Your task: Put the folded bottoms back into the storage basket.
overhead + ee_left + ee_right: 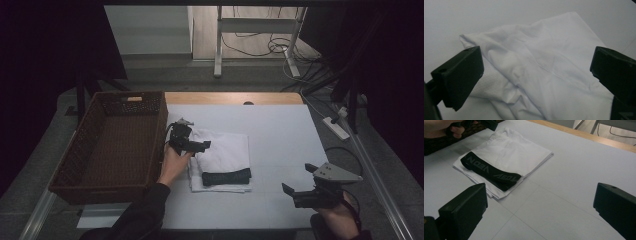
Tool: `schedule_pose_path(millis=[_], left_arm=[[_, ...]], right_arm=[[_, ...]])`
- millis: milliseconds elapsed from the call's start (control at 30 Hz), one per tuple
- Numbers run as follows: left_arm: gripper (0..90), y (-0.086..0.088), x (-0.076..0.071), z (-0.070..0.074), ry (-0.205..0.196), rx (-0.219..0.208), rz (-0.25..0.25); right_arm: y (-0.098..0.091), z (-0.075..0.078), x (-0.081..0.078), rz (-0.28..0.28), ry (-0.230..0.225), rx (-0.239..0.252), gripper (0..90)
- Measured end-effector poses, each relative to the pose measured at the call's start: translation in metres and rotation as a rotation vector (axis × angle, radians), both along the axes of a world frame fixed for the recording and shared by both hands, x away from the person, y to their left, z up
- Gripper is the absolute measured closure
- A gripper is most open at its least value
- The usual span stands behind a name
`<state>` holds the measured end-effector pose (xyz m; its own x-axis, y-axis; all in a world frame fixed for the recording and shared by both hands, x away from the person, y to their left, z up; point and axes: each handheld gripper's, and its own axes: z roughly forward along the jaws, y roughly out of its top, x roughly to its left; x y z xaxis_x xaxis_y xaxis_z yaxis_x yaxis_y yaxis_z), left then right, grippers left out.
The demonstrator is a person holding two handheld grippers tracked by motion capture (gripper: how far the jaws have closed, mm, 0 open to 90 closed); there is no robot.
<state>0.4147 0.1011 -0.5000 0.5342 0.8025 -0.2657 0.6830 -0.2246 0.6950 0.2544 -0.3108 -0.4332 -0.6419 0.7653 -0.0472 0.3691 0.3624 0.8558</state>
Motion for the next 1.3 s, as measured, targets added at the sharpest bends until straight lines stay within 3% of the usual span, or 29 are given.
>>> schedule_pose_path(millis=[433,567,767,900,1000,1100,1233,1300], left_arm=[[0.0,0.007,0.027,-0.022,0.067,0.069,0.092],[0.3,0.007,0.034,-0.028,0.095,0.107,0.097],[2.9,0.005,0.04,-0.035,0.103,0.183,0.12],[5.8,0.001,0.04,-0.035,0.08,0.248,0.112],[12.0,0.0,0.038,-0.034,0.072,0.242,0.096],[24.2,0.0,0.035,-0.032,0.06,0.236,0.065],[48.2,-0.002,0.033,-0.029,0.062,0.208,0.022],[62.9,-0.001,0.033,-0.03,0.071,0.174,0.0]], right_arm=[[0.0,-0.001,0.0,0.009,0.003,-0.006,0.3],[0.001,-0.001,0.0,0.013,0.003,-0.005,0.3],[0.001,-0.001,0.0,0.017,0.003,-0.006,0.3],[0.001,-0.001,0.0,0.018,0.001,-0.007,0.3],[0.002,-0.001,0.0,0.02,0.0,-0.008,0.3],[0.002,-0.001,0.0,0.021,0.002,-0.011,0.3],[0.003,-0.001,0.0,0.026,0.002,-0.013,0.3],[0.004,-0.001,0.0,0.03,0.004,-0.016,0.3]])
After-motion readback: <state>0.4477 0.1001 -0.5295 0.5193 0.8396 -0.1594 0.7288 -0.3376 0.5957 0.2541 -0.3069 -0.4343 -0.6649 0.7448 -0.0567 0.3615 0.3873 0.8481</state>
